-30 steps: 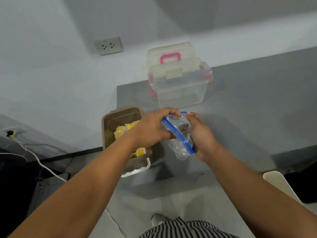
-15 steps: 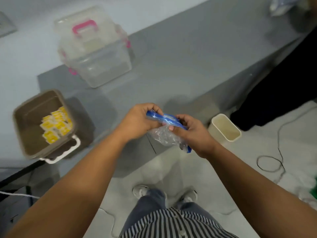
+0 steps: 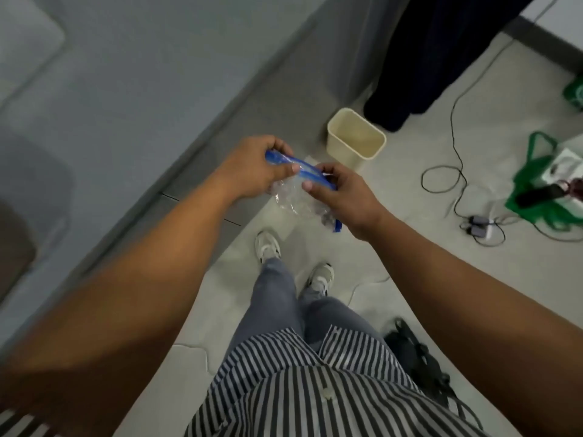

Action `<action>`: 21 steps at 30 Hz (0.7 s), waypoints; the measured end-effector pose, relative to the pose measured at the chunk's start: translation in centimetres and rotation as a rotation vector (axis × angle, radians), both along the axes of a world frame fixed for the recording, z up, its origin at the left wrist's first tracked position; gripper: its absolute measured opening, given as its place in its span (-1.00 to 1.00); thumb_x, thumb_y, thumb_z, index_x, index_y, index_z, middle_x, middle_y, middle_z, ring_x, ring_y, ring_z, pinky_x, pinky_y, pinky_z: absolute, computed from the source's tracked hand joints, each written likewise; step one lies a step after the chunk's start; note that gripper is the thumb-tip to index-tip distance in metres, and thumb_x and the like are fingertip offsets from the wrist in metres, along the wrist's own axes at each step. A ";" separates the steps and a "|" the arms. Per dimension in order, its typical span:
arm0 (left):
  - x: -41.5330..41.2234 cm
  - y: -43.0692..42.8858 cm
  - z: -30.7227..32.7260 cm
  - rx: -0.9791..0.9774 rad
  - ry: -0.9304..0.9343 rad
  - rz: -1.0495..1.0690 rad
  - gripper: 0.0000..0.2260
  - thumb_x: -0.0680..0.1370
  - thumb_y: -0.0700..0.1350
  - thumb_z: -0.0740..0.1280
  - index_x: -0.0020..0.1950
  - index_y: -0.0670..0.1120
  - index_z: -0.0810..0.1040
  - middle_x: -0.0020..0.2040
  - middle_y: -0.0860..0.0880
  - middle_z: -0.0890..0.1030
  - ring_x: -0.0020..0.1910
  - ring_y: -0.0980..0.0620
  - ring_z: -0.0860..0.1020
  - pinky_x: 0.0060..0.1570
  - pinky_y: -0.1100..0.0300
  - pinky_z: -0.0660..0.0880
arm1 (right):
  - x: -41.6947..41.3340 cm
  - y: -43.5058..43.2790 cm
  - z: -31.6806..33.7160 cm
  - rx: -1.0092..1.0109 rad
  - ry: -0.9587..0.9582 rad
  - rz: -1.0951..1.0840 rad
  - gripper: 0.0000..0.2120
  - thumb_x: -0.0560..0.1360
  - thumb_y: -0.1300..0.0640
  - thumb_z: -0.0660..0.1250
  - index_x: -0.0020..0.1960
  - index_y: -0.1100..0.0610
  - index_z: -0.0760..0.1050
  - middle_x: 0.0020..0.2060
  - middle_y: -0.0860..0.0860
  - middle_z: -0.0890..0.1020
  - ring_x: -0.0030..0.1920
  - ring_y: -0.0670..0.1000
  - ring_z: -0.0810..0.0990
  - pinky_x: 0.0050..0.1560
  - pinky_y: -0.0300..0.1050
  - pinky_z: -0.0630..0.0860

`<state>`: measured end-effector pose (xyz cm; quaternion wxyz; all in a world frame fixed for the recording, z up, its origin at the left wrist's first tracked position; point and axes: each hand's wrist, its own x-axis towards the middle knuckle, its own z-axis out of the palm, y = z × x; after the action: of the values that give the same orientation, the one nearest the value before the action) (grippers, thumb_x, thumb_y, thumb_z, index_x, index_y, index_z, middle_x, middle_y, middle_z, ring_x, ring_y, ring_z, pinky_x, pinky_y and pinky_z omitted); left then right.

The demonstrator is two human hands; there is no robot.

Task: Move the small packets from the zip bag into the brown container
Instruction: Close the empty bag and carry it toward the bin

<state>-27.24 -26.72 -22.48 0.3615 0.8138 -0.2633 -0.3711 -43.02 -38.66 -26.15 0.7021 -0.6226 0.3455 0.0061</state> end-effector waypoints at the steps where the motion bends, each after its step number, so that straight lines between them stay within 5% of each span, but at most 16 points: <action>1: 0.0 -0.8 -0.9 -0.002 0.002 0.011 -0.80 0.49 -0.12 0.52 0.04 -0.11 0.59 -0.21 0.01 0.60 -0.48 0.28 0.51 -0.45 0.37 0.47 | 0.0 -0.5 -1.0 0.014 -0.006 -0.036 -0.67 0.53 0.04 0.48 0.21 0.18 0.54 -0.03 0.11 0.67 -0.28 -0.08 0.63 -0.31 -0.17 0.58; 5: 0.0 -3.9 -4.9 -0.007 0.077 0.054 -0.84 0.47 -0.13 0.54 -0.03 -0.08 0.61 -0.19 0.01 0.63 -0.40 0.23 0.56 -0.42 0.36 0.50 | 0.2 -2.8 -5.0 -0.014 0.034 -0.189 -0.79 0.58 0.09 0.42 0.13 0.20 0.58 -0.14 0.11 0.66 -0.46 -0.08 0.53 -0.52 -0.18 0.46; 11: 1.2 -9.2 -12.6 -0.046 0.207 0.033 -0.88 0.50 -0.19 0.50 0.00 -0.04 0.64 -0.13 0.02 0.65 -0.26 0.18 0.61 -0.26 0.33 0.56 | 1.1 -7.1 -12.0 -0.139 0.140 -0.341 -0.84 0.55 0.10 0.44 0.09 0.15 0.62 -0.22 0.00 0.64 -0.44 -0.14 0.53 -0.49 -0.14 0.52; 15: 3.2 -12.9 -18.4 -0.088 0.210 0.021 -0.85 0.50 -0.24 0.48 0.02 -0.04 0.64 -0.10 0.00 0.66 -0.23 0.19 0.62 -0.22 0.32 0.56 | 2.8 -10.4 -16.6 -0.138 0.164 -0.420 -0.81 0.55 0.10 0.44 0.12 0.16 0.63 -0.22 -0.04 0.63 -0.38 -0.14 0.56 -0.38 -0.05 0.59; 21: 6.7 -19.2 -27.6 -0.078 0.125 0.025 -0.84 0.49 -0.22 0.49 -0.13 0.05 0.62 -0.23 0.01 0.66 -0.31 0.11 0.62 -0.22 0.21 0.60 | 5.8 -15.8 -25.6 -0.165 0.253 -0.428 -0.55 0.48 -0.12 0.49 0.27 0.08 0.54 0.01 0.00 0.66 -0.03 0.00 0.67 -0.02 -0.06 0.66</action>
<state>-20.54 -45.89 -50.08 0.4133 0.7775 -0.2444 -0.4061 -37.21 -54.47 -51.71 0.5853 -0.5849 0.5538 -0.0929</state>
